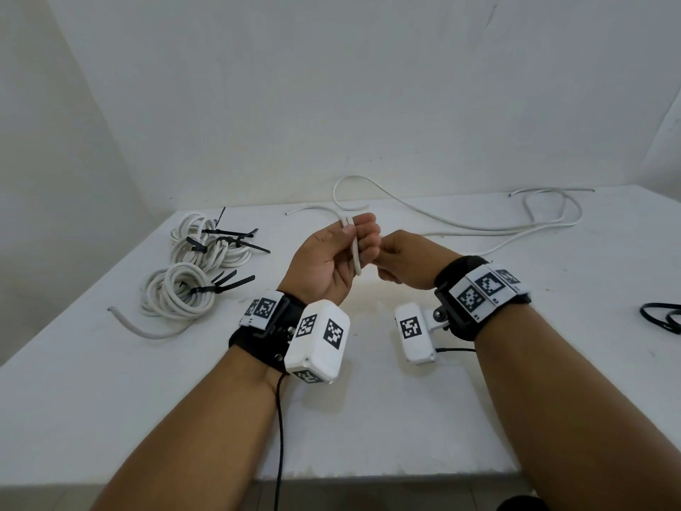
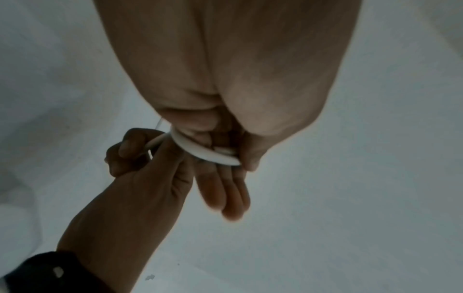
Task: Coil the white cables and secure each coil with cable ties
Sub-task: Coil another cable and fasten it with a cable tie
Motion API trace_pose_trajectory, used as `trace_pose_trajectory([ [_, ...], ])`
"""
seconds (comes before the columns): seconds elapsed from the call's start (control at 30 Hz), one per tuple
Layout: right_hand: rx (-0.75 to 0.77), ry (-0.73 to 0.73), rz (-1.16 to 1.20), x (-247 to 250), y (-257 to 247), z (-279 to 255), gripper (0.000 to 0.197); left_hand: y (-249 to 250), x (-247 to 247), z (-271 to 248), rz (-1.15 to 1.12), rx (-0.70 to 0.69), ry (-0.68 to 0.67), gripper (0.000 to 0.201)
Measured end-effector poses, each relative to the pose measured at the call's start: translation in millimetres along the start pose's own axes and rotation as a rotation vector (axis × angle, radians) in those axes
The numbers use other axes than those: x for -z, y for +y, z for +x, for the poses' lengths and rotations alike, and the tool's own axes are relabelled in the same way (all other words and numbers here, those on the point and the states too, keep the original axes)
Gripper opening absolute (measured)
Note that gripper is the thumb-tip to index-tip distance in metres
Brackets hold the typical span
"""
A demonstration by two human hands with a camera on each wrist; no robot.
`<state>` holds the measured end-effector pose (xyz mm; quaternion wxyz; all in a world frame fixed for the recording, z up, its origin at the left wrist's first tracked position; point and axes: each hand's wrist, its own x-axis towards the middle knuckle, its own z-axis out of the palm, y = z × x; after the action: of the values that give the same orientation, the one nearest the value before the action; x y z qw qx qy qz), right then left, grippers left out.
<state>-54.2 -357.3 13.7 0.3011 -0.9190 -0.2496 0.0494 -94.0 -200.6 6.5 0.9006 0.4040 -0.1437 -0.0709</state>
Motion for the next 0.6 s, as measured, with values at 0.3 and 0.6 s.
trace_pose_trajectory([
  [0.3, 0.012, -0.221, -0.145, -8, -14, -10, 0.031, -9, 19, 14, 0.369, -0.228, 0.283, 0.019],
  [0.6, 0.142, 0.082, 0.111, -3, -8, -15, 0.016, -9, 11, 2, 1.129, 0.199, 0.017, 0.033],
])
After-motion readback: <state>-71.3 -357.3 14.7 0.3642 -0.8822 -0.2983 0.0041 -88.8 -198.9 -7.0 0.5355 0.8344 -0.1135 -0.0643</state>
